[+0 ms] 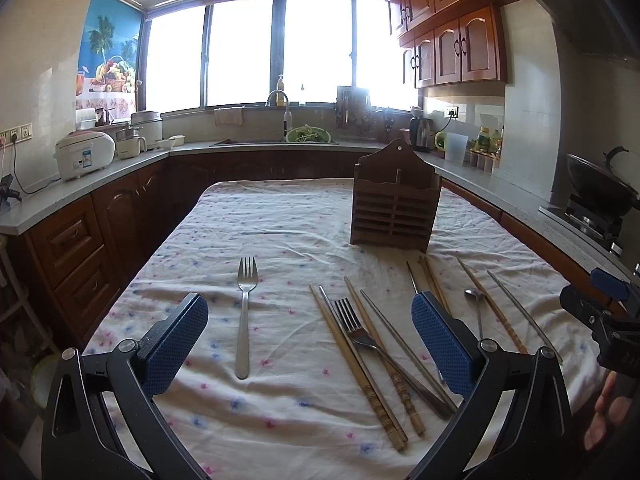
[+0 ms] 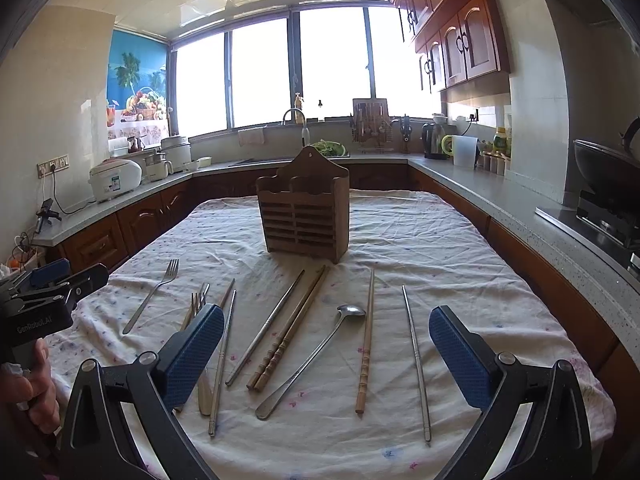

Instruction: Organize utensils

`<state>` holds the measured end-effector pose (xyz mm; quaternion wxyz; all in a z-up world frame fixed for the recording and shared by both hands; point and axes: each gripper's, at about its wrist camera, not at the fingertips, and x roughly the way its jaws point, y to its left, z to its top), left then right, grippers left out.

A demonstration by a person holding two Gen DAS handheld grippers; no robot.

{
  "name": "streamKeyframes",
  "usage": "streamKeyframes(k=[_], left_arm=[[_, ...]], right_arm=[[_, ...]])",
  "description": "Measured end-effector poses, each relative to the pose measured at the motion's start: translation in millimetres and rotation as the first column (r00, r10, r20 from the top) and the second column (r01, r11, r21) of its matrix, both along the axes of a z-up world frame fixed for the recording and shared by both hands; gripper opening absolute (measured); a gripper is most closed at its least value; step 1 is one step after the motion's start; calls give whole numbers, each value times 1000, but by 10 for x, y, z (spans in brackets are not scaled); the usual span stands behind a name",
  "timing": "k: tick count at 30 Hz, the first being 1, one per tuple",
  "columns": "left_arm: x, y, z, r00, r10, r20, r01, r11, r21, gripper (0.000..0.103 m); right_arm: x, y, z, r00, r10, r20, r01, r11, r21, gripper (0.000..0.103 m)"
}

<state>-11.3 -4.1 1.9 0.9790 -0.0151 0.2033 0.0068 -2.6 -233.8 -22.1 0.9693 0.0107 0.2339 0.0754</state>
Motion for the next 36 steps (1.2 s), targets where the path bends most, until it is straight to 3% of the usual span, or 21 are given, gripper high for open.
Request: streamKeyframes(k=[36], left_arm=[[-33, -19, 30, 1000, 0, 23, 0, 1000, 9, 103]], right_arm=[[-47, -11, 67, 999, 10, 33, -11, 1000, 23, 103]])
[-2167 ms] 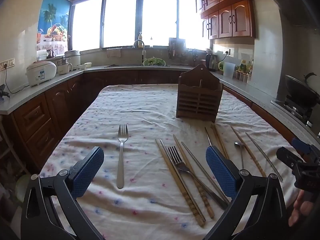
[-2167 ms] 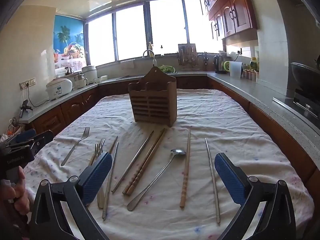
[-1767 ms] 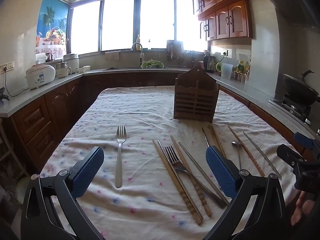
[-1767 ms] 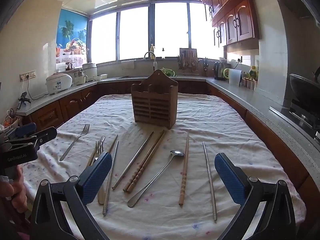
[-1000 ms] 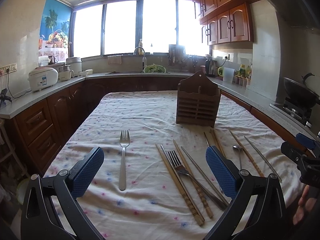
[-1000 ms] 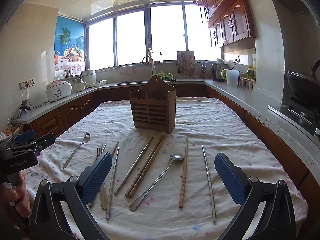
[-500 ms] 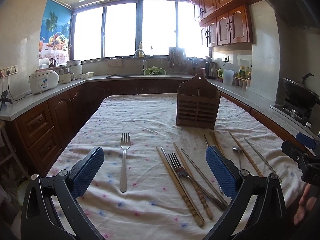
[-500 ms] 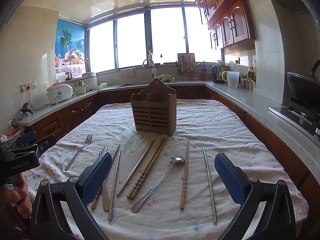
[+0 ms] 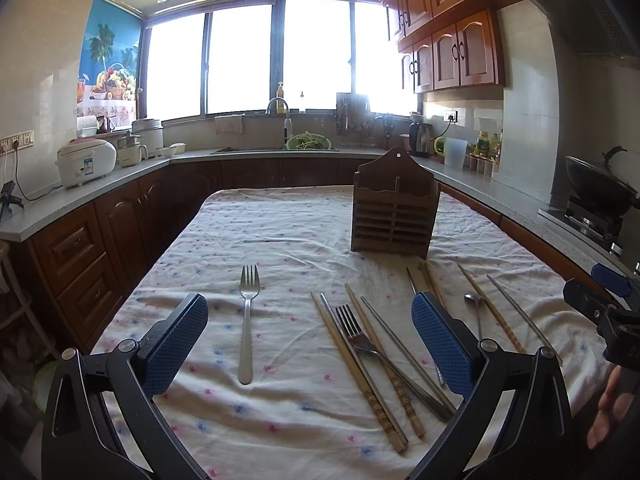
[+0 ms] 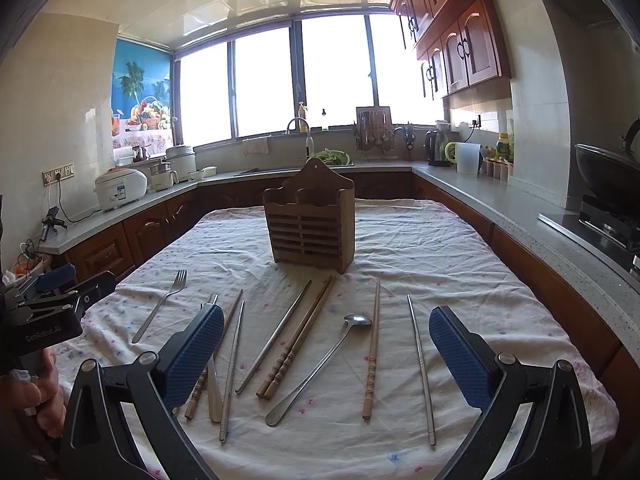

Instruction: Organize utensils

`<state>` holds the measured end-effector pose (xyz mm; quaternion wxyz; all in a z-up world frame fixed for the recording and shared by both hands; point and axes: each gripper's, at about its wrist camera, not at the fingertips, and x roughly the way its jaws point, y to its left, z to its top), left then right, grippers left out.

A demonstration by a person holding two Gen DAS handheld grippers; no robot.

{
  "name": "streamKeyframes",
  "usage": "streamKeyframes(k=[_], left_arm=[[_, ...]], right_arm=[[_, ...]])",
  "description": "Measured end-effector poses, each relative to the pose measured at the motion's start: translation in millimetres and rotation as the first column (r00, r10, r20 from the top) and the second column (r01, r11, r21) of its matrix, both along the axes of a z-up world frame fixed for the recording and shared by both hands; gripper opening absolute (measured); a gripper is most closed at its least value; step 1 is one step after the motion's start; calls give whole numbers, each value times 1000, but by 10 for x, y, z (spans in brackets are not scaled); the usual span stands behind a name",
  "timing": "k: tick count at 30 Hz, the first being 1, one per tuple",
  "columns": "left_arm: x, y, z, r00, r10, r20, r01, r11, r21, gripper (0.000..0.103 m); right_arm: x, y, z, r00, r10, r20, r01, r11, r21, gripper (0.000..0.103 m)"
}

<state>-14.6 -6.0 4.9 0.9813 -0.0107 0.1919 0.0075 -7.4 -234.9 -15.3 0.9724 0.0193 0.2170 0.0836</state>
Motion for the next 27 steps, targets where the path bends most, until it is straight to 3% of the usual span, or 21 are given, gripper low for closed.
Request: streamKeyframes(k=[8, 14, 20, 25, 27], left_arm=[[97, 30, -29, 999, -7, -35, 6, 1000, -20, 103], [334, 83, -71, 993, -38, -111, 31, 997, -68, 102], [685, 61, -108, 974, -100, -203, 76, 989, -123, 94], [1045, -91, -99, 944, -174, -281, 136, 979, -150, 85], [1186, -188, -99, 930, -203, -305, 163, 975, -149, 84]], right_arm=[[30, 7, -4, 1000, 5, -11, -5, 1000, 7, 103], [171, -40, -16, 999, 13, -44, -12, 1000, 23, 103], [406, -181, -52, 996, 2, -93, 2, 999, 48, 102], [690, -350, -114, 986, -8, -166, 22, 997, 80, 87], [842, -425, -150, 978, -6, -207, 26, 995, 98, 73]])
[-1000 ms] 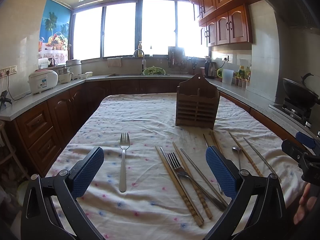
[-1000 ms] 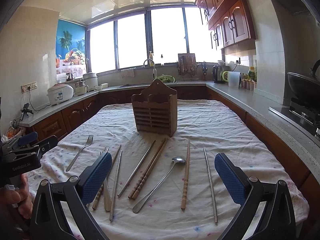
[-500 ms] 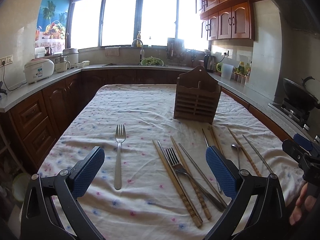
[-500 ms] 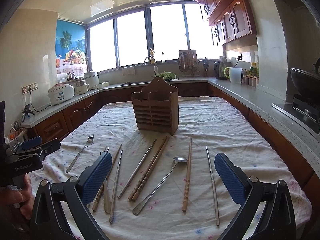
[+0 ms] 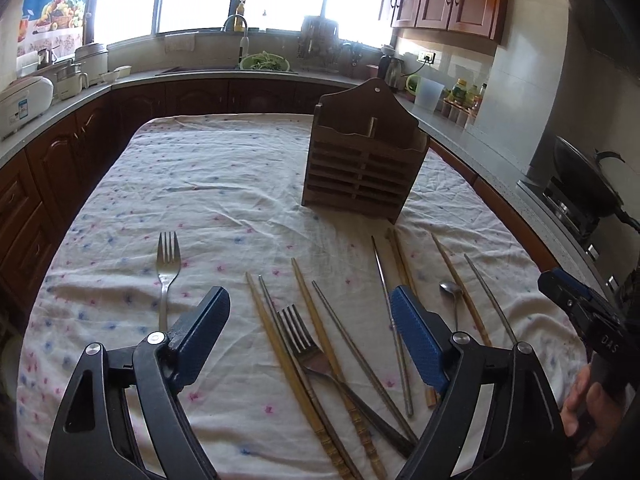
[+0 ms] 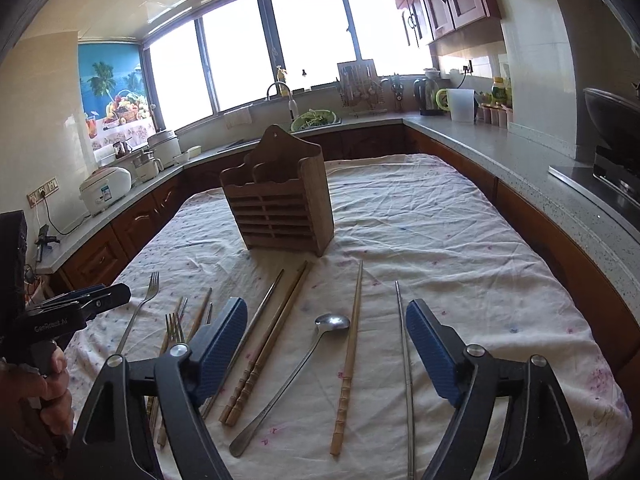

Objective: Organize utensils
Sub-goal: 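Lower the left tool onto a metal chopstick while the right tool reaches a wooden chopstick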

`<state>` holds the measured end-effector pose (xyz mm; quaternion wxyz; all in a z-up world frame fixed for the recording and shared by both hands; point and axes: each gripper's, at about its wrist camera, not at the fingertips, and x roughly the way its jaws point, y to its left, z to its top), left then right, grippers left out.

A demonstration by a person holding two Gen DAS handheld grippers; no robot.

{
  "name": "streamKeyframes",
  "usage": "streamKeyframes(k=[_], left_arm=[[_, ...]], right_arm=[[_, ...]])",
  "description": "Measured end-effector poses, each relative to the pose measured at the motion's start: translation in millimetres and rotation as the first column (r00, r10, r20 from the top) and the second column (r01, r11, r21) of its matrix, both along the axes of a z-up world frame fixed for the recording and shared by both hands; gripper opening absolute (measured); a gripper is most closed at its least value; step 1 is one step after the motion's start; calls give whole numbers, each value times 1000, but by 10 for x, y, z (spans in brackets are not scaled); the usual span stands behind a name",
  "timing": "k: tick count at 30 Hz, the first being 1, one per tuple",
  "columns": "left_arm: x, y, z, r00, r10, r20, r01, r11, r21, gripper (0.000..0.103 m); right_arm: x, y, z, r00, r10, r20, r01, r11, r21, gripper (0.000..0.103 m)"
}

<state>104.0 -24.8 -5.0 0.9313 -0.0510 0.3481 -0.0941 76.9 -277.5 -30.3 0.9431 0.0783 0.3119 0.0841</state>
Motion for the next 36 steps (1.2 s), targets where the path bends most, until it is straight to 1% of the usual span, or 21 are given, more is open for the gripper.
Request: streamKeyframes(k=[3, 5, 7, 8, 9, 10, 13, 15, 17, 19, 21, 26, 29, 30, 32, 34, 35, 36], left_arm=[[217, -150, -21, 999, -38, -38, 39, 999, 23, 78], [363, -240, -54, 995, -63, -72, 65, 997, 29, 75], [514, -323, -105, 991, -84, -108, 88, 996, 32, 71], [585, -360, -139, 988, -95, -125, 100, 995, 29, 70], [654, -400, -169, 984, -108, -140, 112, 993, 24, 67], [722, -445, -200, 981, -118, -156, 123, 992, 21, 62], [918, -584, -303, 969, -144, -202, 154, 987, 36, 56], [1032, -676, -377, 961, -157, -229, 172, 984, 47, 53], [1139, -748, -456, 951, -169, -260, 188, 981, 47, 47], [1228, -808, -522, 942, -184, -282, 204, 978, 43, 42], [1306, -871, -583, 934, -195, -299, 220, 974, 50, 41], [1473, -985, -709, 919, -209, -334, 244, 967, 66, 34], [1534, -1032, -713, 921, -210, -329, 253, 963, 94, 32], [1552, -1043, -712, 921, -207, -329, 252, 962, 100, 31], [1579, -1065, -721, 924, -202, -324, 251, 961, 117, 27], [1568, -1120, -728, 930, -199, -310, 255, 955, 152, 20], [1560, -1148, -737, 932, -202, -302, 260, 951, 168, 18], [1549, -1166, -737, 934, -205, -293, 265, 947, 181, 12]], right_arm=[[249, -91, -69, 997, 12, -75, -8, 999, 52, 62], [379, -122, -108, 994, 26, -105, -18, 997, 81, 58], [524, -135, -146, 991, 23, -132, -14, 997, 73, 54], [598, -147, -162, 989, 20, -144, -10, 998, 70, 50], [671, -150, -181, 988, 19, -156, -9, 998, 66, 47], [743, -154, -203, 986, 20, -168, -9, 998, 67, 46], [969, -155, -296, 975, 44, -216, -25, 996, 87, 45], [1106, -133, -381, 966, 47, -255, -26, 996, 85, 37], [1235, -114, -481, 955, 49, -291, -26, 996, 82, 33], [1338, -102, -562, 947, 50, -318, -25, 996, 80, 32], [1418, -78, -622, 940, 49, -338, -26, 997, 72, 32], [1591, -45, -725, 928, 30, -372, -17, 999, 38, 28], [1687, -30, -814, 917, 24, -397, -18, 1000, 18, 24], [1720, -18, -847, 915, 19, -402, -20, 1000, 2, 22], [1741, 10, -850, 920, 13, -392, -26, 999, -29, 21], [1755, 64, -857, 922, 8, -386, -36, 997, -65, 19], [1746, 100, -863, 926, 6, -378, -46, 994, -97, 15], [1740, 124, -868, 929, 0, -369, -48, 991, -122, 10]])
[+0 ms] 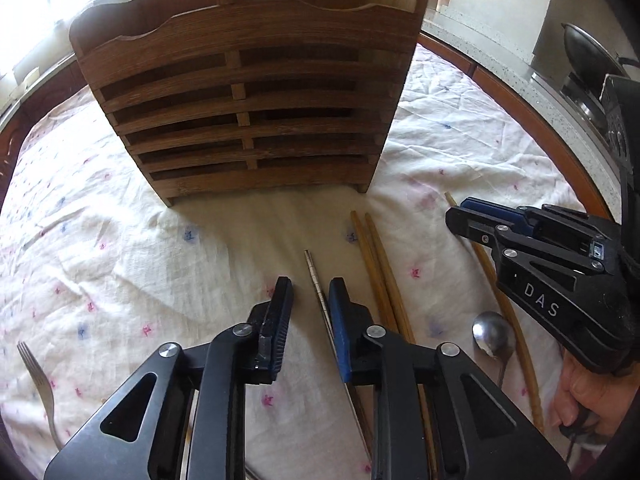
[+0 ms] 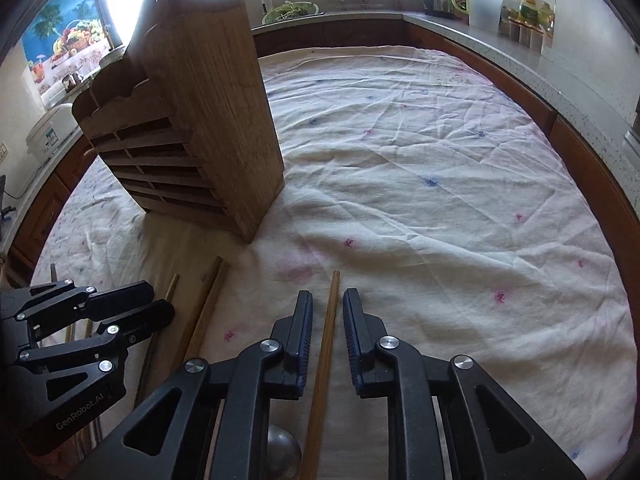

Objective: Organize utensils
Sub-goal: 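Lower the left tool onto a metal chopstick while the right tool reaches a wooden chopstick, then close the left tool on the metal chopstick while the right tool grips a wooden chopstick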

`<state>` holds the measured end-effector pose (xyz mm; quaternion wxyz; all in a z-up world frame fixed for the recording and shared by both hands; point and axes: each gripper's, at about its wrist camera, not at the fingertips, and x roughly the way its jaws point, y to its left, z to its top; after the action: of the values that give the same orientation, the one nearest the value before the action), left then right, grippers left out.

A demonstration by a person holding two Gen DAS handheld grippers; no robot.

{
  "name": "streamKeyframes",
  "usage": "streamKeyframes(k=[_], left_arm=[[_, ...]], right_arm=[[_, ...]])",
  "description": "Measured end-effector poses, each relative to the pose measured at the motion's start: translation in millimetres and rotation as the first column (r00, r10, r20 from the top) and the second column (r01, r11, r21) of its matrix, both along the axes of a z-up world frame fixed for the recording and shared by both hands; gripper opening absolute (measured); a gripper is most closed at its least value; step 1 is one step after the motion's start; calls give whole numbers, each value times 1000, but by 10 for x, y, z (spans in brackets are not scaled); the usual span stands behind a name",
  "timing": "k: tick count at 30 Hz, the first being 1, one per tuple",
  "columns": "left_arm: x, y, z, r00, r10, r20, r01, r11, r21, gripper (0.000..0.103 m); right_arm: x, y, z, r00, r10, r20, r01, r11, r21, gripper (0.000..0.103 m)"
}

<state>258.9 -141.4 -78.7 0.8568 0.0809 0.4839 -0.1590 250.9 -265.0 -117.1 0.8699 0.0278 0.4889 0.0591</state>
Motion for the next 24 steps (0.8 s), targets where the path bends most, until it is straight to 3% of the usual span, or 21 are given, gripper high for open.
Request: streamKeyframes(k=[3, 8, 16, 24], left_arm=[[-6, 5, -6, 1000, -5, 10, 5, 1000, 4, 6], [-83, 168, 106, 1000, 4, 10, -3, 997, -76, 5], [-442, 569, 601, 997, 22, 78, -5, 977, -212, 5], [-839, 955, 1116, 986, 44, 162, 12, 944, -329, 4]], right_arm=[[-2, -17, 1, 1000, 5, 5, -5, 1000, 12, 6], [-77, -94, 117, 1000, -11, 13, 9, 993, 121, 5], [-387, -107, 664, 991, -11, 130, -15, 982, 190, 5], [-714, -64, 1140, 970, 0, 242, -46, 982, 182, 5]])
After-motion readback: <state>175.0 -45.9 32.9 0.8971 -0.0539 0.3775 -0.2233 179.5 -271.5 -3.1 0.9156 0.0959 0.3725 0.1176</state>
